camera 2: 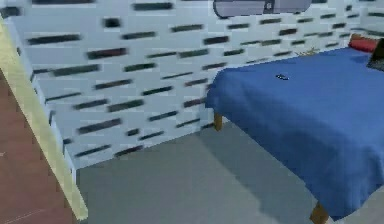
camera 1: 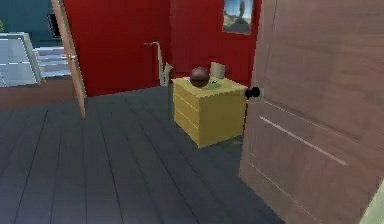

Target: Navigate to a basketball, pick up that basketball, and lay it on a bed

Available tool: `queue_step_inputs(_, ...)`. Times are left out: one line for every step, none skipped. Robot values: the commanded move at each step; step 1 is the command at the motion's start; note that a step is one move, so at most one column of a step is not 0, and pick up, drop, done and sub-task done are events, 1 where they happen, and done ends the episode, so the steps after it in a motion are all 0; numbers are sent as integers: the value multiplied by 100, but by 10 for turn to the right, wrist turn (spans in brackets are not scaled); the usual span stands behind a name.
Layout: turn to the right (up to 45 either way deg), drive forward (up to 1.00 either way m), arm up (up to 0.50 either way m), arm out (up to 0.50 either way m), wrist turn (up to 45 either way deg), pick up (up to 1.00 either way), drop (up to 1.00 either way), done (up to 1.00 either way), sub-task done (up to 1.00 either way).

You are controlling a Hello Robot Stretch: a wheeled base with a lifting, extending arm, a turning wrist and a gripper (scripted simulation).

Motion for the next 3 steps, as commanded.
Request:
queue_step_inputs(-60, 0, 0, 0, 0, 0, 0, 0, 0)
queue_step_inputs(0, 100, 0, 0, 0, 0, 0, 0, 0)
queue_step_inputs(-90, 0, 0, 0, 0, 0, 0, 0, 0)
